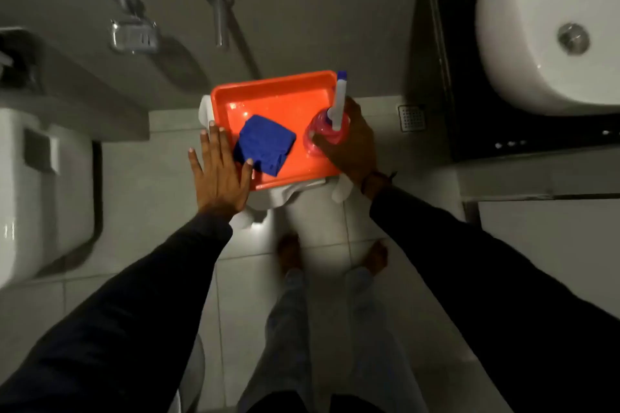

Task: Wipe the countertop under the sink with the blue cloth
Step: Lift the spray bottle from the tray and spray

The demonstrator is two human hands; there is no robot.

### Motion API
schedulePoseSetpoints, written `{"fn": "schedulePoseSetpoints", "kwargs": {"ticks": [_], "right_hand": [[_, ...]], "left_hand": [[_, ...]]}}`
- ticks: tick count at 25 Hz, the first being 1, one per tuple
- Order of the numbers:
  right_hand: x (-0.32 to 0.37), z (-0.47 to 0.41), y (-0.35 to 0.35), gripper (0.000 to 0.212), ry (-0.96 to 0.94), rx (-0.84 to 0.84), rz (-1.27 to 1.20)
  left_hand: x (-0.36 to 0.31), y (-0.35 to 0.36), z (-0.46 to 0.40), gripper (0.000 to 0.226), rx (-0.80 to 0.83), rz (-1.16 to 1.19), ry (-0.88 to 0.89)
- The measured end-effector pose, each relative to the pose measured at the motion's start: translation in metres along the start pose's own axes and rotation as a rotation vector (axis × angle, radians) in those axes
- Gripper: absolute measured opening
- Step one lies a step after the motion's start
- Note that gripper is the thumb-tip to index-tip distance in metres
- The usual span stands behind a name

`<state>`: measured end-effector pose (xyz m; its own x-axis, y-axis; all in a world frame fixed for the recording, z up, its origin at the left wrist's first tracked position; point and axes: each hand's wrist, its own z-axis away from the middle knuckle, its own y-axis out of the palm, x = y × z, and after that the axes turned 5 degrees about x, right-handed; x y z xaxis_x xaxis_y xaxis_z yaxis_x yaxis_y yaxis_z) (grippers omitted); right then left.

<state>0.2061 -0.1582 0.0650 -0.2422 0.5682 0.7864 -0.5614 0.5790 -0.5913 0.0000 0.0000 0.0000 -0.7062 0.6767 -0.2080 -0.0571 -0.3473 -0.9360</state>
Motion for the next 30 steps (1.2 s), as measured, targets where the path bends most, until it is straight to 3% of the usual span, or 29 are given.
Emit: {"fn": "schedulePoseSetpoints", "kwargs": {"ticks": [3,5,8,10,12,15,16,18,20,23,30], "right_hand": [[-0.002,-0.024,0.027,0.071,-0.016,-0.164,-0.162],[0.003,-0.038,0.039,0.055,-0.017,-0.233,-0.202],[0.015,-0.072,0.040,0.026,0.079,-0.199,-0.308],[0.031,-0.092,0.034,0.030,0.196,-0.080,-0.453],[0.043,-0.093,0.032,0.023,0.257,0.152,-0.596],[0.037,-0.056,0.047,0.006,0.348,0.436,-0.544],[0.029,-0.040,0.055,0.008,0.376,0.498,-0.500],[0.011,-0.014,0.069,0.037,0.425,0.559,-0.408],[-0.008,-0.001,0.082,0.052,0.527,0.503,-0.287],[-0.024,0.004,0.093,0.053,0.623,0.395,-0.249],[-0.026,0.005,0.088,0.064,0.609,0.484,-0.371]], "left_hand": [[0.005,0.023,-0.002,0.079,0.036,0.000,-0.076],[0.005,0.036,0.005,0.078,0.034,0.009,-0.070],[0.012,0.044,0.005,0.079,0.035,0.054,-0.058],[0.013,0.044,0.002,0.081,0.047,0.072,-0.063],[0.012,0.042,0.003,0.081,0.056,0.094,-0.072],[0.015,0.040,0.005,0.082,0.076,0.105,-0.074],[0.016,0.040,0.005,0.084,0.076,0.112,-0.079],[0.016,0.040,0.004,0.088,0.074,0.132,-0.079],[0.016,0.041,0.001,0.089,0.062,0.150,-0.074],[0.018,0.043,-0.002,0.091,0.052,0.172,-0.071],[0.017,0.044,0.002,0.092,0.082,0.161,-0.080]]}}
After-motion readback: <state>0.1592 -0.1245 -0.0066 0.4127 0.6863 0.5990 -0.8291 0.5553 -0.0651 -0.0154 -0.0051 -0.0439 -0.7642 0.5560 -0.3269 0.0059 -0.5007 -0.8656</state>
